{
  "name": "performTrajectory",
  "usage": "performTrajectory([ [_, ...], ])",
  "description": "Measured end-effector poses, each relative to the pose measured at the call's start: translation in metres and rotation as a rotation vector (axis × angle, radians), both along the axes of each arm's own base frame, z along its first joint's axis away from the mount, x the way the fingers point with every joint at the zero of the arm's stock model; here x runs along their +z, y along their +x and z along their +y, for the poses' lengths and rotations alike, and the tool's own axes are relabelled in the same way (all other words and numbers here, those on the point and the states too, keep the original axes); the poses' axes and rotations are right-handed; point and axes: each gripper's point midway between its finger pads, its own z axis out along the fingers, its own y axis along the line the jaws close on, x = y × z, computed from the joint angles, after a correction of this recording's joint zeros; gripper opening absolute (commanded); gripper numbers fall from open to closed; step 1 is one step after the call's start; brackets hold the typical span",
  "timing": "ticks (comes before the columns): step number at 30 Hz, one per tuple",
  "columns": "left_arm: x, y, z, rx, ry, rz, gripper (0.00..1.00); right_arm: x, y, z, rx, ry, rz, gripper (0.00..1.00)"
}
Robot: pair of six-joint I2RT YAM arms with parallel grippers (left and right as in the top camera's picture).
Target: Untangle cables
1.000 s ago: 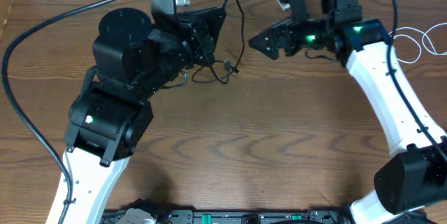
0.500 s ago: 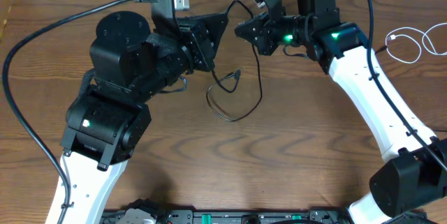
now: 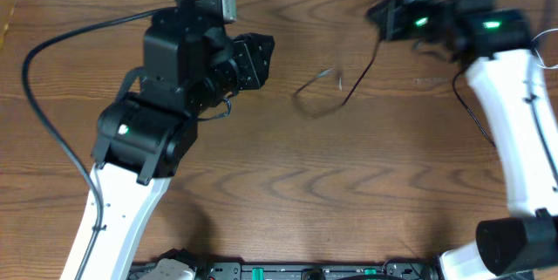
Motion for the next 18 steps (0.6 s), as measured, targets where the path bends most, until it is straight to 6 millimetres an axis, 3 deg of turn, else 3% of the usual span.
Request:
performTrajectory([
  [2, -0.008, 0.004, -0.001, 0.001, 0.019, 0.019, 0.43, 0.031, -0.003, -0.024, -0.065, -0.02, -0.038, 0.01],
  [3, -0.015, 0.007, -0.001, 0.001, 0.031, 0.036, 0.44, 0.058, -0.006, -0.046, -0.126, -0.034, -0.085, 0.01],
  [7, -0.026, 0.013, -0.003, -0.002, 0.048, 0.062, 0.43, 0.105, -0.019, -0.113, -0.308, -0.083, -0.151, 0.01],
  [12, -0.035, 0.017, -0.005, -0.021, 0.084, 0.069, 0.44, 0.124, -0.032, -0.194, -0.528, -0.133, -0.171, 0.01],
  [18, -0.037, 0.016, -0.004, -0.03, 0.099, 0.071, 0.44, 0.12, -0.047, -0.276, -0.746, -0.177, -0.147, 0.01],
])
